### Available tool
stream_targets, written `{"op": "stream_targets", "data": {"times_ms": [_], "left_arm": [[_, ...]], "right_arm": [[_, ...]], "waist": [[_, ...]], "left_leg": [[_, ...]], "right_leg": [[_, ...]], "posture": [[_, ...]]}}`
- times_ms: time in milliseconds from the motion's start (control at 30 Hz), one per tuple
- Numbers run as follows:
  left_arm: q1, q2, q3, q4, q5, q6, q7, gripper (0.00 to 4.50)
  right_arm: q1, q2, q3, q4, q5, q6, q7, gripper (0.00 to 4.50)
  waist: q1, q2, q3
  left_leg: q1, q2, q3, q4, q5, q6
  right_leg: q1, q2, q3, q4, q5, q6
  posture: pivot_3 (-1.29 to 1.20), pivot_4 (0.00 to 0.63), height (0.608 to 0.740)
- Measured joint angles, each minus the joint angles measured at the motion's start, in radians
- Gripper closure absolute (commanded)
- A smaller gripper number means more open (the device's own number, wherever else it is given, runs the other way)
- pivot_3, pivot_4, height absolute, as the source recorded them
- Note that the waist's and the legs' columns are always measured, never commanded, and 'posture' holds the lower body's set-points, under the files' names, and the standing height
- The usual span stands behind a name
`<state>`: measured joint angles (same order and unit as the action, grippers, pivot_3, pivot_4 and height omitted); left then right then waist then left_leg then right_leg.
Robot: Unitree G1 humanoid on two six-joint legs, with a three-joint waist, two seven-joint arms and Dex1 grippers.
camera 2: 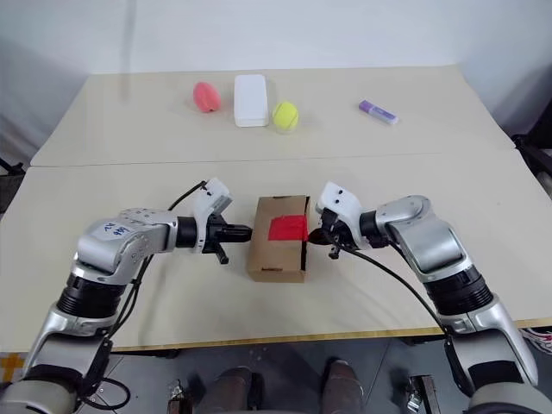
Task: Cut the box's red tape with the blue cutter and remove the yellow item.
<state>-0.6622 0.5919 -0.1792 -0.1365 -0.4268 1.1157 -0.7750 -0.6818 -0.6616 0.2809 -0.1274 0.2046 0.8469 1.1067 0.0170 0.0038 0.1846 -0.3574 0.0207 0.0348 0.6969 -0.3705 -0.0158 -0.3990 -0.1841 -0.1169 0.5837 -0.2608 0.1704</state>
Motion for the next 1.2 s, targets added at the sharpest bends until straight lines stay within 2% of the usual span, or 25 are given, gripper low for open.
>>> {"op": "stream_targets", "data": {"times_ms": [233, 500, 600, 833, 967, 1100, 1200], "left_arm": [[-0.001, 0.014, -0.01, -0.009, -0.009, 0.028, -0.037, 4.5], [-0.018, 0.012, -0.025, 0.008, -0.01, 0.001, -0.06, 4.5], [-0.018, 0.028, -0.027, -0.002, -0.024, 0.004, -0.084, 4.5], [-0.019, 0.075, -0.027, 0.009, -0.026, -0.008, -0.108, 4.5], [-0.024, 0.101, 0.004, 0.027, -0.043, -0.01, -0.129, 4.5], [-0.069, 0.052, 0.079, 0.009, -0.122, 0.023, -0.142, 4.5], [-0.105, 0.0, 0.079, -0.008, -0.149, 0.028, -0.137, 4.5]], "right_arm": [[0.071, -0.022, 0.012, -0.121, 0.01, 0.071, -0.023, 4.49], [0.064, -0.039, 0.038, -0.106, -0.05, 0.049, -0.13, 4.49], [0.034, -0.032, 0.006, -0.049, -0.058, 0.031, -0.174, 3.91], [0.005, -0.03, -0.015, -0.067, -0.017, 0.048, -0.167, 1.45], [0.004, -0.072, -0.038, -0.068, -0.015, 0.051, -0.179, 0.1], [-0.037, -0.102, -0.153, -0.075, 0.027, 0.157, -0.206, 0.04], [-0.075, -0.068, -0.244, -0.11, 0.075, 0.262, -0.257, 0.04]], "waist": [[0.004, 0.0, 0.0], [0.004, 0.0, 0.0], [0.003, 0.0, 0.0], [0.003, 0.0, 0.0], [0.006, 0.0, 0.0], [0.008, -0.001, 0.0], [0.005, -0.001, 0.0]], "left_leg": [[0.0, 0.0, 0.0, 0.0, 0.0, 0.0], [0.0, 0.0, 0.0, 0.0, 0.0, 0.0], [0.0, 0.0, 0.0, 0.0, 0.0, 0.0], [0.0, 0.0, 0.0, 0.0, 0.0, 0.0], [-0.002, 0.0, 0.0, 0.0, 0.0, 0.0], [-0.006, 0.0, 0.0, 0.002, 0.0, 0.0], [-0.008, 0.0, 0.0, 0.002, 0.0, 0.0]], "right_leg": [[0.0, 0.0, 0.0, 0.0, 0.0, 0.0], [0.0, 0.0, 0.0, 0.0, 0.0, 0.0], [-0.001, 0.0, 0.0, 0.0, 0.0, 0.0], [-0.001, 0.0, 0.0, 0.0, 0.0, 0.0], [-0.002, 0.0, 0.0, 0.0, 0.0, 0.0], [-0.006, 0.0, 0.0, 0.001, 0.0, 0.0], [-0.011, 0.0, 0.0, 0.005, 0.0, 0.0]], "posture": [[0.0, 0.15, 0.74], [0.0, 0.15, 0.74], [0.0, 0.15, 0.74], [0.0, 0.15, 0.74], [0.0, 0.15, 0.74], [0.0, 0.15, 0.74], [0.0, 0.15, 0.74]]}}
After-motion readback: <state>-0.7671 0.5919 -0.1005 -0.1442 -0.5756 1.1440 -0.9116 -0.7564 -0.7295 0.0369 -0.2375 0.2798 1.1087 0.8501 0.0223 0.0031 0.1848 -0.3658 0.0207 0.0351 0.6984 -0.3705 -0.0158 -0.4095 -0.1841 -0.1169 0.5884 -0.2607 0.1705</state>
